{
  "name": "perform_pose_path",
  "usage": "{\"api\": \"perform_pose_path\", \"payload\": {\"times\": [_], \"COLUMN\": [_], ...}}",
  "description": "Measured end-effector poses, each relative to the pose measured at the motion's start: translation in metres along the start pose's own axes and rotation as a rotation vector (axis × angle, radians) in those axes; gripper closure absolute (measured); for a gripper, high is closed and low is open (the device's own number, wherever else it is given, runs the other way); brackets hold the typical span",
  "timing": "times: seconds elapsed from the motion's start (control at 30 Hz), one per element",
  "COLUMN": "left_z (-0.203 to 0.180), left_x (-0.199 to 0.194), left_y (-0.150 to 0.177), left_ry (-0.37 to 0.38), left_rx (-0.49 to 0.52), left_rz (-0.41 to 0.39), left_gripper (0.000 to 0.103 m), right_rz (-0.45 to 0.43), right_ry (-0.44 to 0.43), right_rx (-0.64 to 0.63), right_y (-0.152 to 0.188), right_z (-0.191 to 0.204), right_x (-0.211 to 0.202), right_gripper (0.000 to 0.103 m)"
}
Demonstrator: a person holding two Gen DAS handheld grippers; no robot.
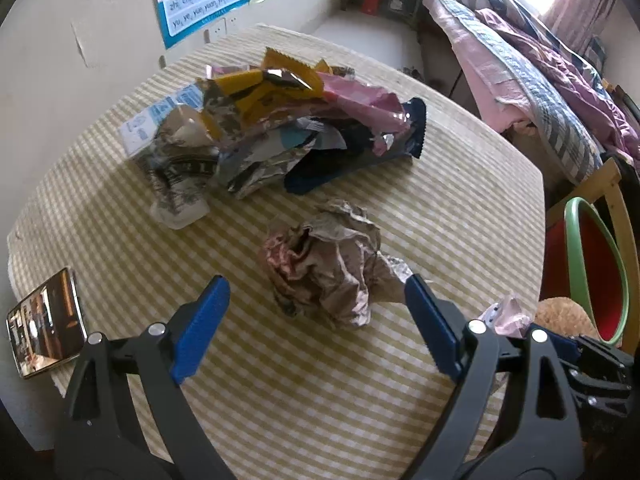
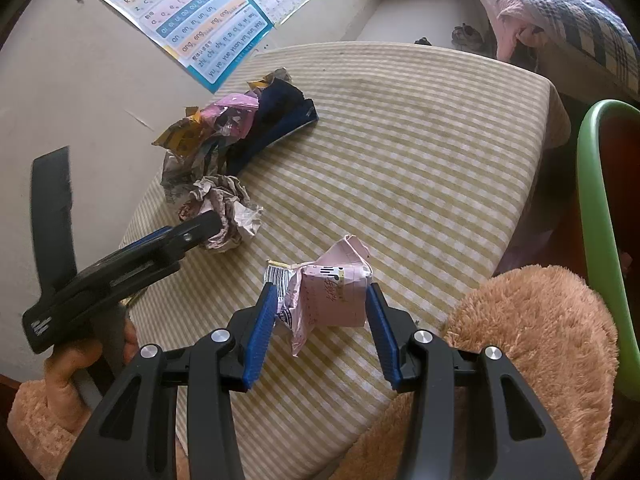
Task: Collect trash
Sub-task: 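Grasp the crumpled brown paper with the left tool, then lift the crumpled paper with the left tool while the right tool holds the carton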
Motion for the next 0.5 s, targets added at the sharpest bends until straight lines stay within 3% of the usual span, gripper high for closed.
{"api": "perform_pose_path", "payload": {"times": [0.13,0.23,0.3,0.5], "left_z": [-0.001,-0.003,-0.002,0.008], "left_x": [0.014,0.013,0.011,-0.013], "left_y": [0.004,0.005,0.006,0.004], "left_ry": [0.006,0.026,0.028,0.038], "left_rx": [-0.016,-0.038,-0.033,-0.072], "left_rz": [0.043,0.046,0.05,0.014], "left_gripper": [0.018,0.036,0.055,0.062], "right_rz": [0.0,0.002,0.004,0.0], "right_ry": [0.002,0.004,0.005,0.012], "right_rx": [0.001,0.007,0.004,-0.005], "right_y": [0.0,0.0,0.0,0.0], "right_z": [-0.001,-0.001,-0.001,0.0], "right_x": [0.0,0.001,0.002,0.001], "right_gripper": [0.058,0.058,0.058,0.058]}}
Point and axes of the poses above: each gripper's, at about its wrist camera, not at the fingertips, and x roughly the way its jaws point, z to its left, y to its underside, the point moved 8 cm from there along x, roughly the way its jaws point, and after that the axes turned 14 degrees about -z, right-handed, at the moved point
